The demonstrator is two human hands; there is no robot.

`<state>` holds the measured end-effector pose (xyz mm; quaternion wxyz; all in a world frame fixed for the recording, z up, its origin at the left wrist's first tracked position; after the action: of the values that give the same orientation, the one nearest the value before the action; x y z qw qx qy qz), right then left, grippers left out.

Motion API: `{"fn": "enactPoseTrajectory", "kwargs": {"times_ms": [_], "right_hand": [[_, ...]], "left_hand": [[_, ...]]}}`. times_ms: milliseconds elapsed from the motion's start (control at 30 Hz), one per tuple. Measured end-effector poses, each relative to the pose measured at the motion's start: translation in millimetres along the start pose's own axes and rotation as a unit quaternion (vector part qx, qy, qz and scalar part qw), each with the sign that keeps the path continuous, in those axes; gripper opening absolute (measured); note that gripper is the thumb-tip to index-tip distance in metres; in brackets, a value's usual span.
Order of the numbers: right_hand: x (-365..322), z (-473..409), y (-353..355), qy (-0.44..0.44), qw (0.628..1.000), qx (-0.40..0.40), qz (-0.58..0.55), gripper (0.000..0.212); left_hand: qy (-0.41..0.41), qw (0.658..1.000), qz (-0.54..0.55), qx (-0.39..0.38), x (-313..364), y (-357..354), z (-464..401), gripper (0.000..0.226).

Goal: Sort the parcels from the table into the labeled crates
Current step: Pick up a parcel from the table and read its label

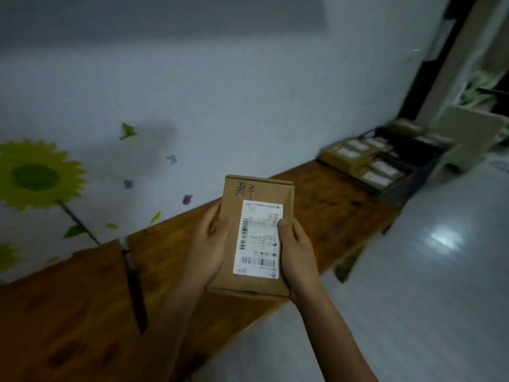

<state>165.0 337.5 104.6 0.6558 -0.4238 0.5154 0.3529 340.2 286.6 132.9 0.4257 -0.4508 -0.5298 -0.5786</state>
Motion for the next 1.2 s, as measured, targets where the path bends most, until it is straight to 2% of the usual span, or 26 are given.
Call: {"fn": "enactPoseTrajectory", "kwargs": {"times_ms": [133, 333, 533, 833, 967, 1100, 1200], "right_hand": [[-29, -56, 121, 0.015, 0.995, 0.092, 0.024, 0.022], [-43, -138, 287, 0.013, 0.978, 0.199, 0.065, 0.033], [-67, -263, 429, 0.004, 0.961, 0.268, 0.072, 0.023], [-105, -392, 609, -0.009, 0.93, 0.35, 0.117, 0.028], [-98, -461, 686, -0.026, 0.925, 0.355, 0.133, 0.028], [-83, -548, 767, -0.053, 0.93, 0.317, 0.177, 0.029], [-64, -619, 806, -0.102, 0.935, 0.262, 0.216, 0.028]], "left_hand": [[-0.026, 0.994, -0.064, -0.084, 30, -138, -36, 0.037], [-0.064, 0.98, -0.078, -0.174, 60, -338, -98, 0.033], [-0.061, 0.973, -0.08, -0.206, 66, -528, -198, 0.036], [-0.052, 0.959, -0.106, -0.256, 108, -750, -287, 0.023], [-0.048, 0.95, -0.14, -0.274, 100, -845, -330, 0.013], [-0.057, 0.943, -0.224, -0.239, 69, -933, -384, 0.029], [-0.033, 0.95, -0.227, -0.214, 48, -980, -418, 0.027]]}}
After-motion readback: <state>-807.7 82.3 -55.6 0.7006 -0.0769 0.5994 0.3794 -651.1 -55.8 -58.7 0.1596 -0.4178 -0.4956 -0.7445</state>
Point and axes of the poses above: each hand's wrist, its own z-axis away from the middle knuckle, its own y-axis out of the back of the hand, x = y × z, the point moved 10 cm from there along -z, towards the middle knuckle, and after that the axes turned 8 degrees about -z, right-handed, at the moved point
